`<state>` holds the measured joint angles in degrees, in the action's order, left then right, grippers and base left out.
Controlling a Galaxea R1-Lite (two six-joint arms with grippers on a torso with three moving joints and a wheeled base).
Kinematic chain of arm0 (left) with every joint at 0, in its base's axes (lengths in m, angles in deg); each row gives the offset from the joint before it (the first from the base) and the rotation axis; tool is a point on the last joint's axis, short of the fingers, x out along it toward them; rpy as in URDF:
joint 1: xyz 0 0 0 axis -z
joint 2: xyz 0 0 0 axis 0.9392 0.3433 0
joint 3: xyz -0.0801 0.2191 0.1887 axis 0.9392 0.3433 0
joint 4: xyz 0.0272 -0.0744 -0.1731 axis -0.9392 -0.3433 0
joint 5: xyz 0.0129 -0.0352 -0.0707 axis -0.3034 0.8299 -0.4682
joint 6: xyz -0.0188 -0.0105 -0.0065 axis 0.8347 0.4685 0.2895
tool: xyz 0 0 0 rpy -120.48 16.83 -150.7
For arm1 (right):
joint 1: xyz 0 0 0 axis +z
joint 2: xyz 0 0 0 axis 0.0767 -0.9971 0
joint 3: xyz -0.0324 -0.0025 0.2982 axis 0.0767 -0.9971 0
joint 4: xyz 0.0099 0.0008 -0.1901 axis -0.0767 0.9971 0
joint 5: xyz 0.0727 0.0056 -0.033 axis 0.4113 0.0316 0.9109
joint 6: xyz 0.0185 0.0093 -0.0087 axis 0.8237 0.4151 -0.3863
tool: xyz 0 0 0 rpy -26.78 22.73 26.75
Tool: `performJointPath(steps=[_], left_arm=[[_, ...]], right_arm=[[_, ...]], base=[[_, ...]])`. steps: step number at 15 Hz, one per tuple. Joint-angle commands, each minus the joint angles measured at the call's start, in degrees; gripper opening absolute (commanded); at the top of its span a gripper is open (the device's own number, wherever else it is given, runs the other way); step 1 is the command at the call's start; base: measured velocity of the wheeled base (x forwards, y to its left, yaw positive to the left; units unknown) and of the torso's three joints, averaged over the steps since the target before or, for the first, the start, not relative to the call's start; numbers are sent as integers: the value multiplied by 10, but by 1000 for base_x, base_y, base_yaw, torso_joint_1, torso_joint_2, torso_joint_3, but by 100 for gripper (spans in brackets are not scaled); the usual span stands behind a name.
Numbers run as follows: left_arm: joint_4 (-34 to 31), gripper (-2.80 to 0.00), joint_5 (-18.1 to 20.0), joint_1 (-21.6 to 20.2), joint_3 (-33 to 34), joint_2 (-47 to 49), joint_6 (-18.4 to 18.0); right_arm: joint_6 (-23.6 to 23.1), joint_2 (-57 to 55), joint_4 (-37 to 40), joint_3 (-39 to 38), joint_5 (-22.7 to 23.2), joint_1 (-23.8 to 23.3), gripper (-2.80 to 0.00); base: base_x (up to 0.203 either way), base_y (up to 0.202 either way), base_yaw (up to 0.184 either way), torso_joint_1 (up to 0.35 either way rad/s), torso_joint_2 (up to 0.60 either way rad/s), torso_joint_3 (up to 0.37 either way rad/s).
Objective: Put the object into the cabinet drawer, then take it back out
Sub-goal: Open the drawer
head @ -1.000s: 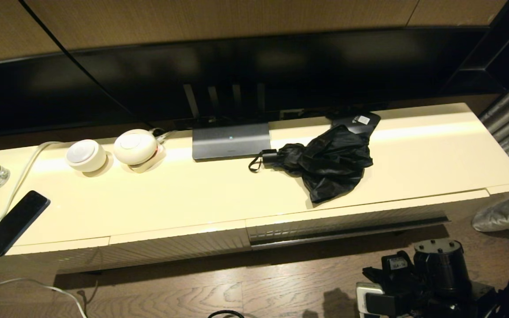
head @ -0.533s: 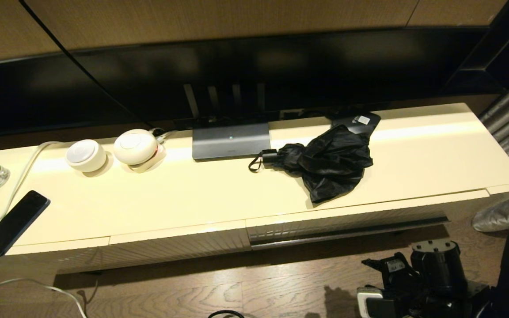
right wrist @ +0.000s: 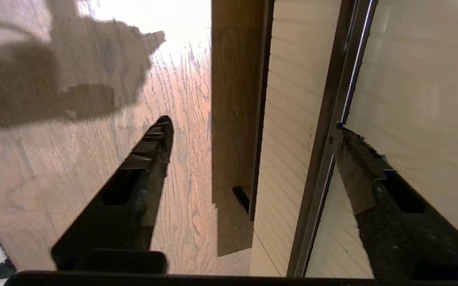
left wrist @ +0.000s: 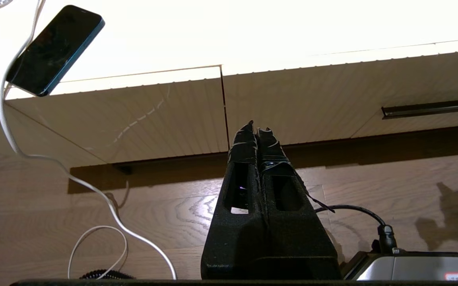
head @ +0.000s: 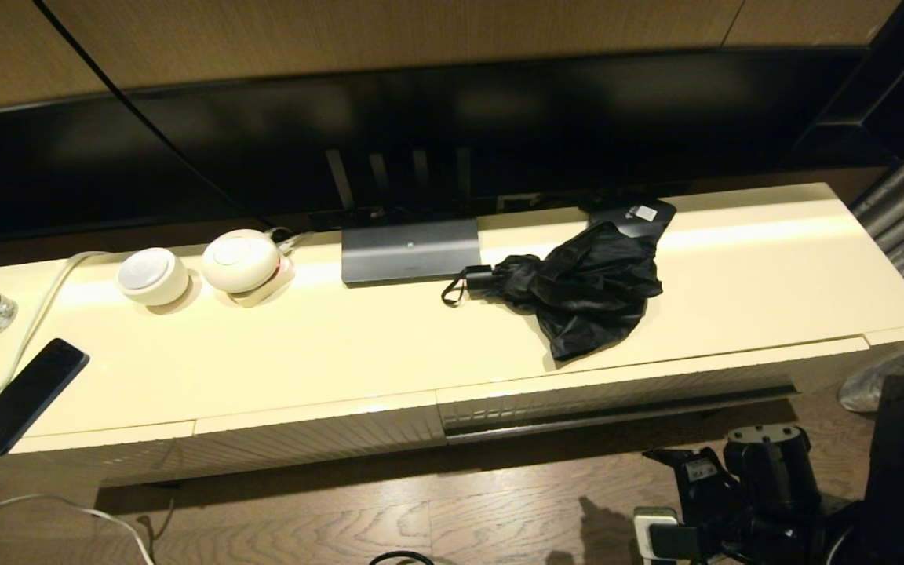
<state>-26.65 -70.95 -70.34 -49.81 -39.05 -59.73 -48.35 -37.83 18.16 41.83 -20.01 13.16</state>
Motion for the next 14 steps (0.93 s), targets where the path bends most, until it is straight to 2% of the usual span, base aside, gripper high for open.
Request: performJointPath(steps=[1,14], left_arm=[[0,-280,0,0,2,1,1],[0,-280,0,0,2,1,1]], right_arm=[[-3,-22,-3,26,2,-2,0],[4,-79,15,117,36,-23,0]], base=[[0,0,0,0,0,0],[0,0,0,0,0,0]])
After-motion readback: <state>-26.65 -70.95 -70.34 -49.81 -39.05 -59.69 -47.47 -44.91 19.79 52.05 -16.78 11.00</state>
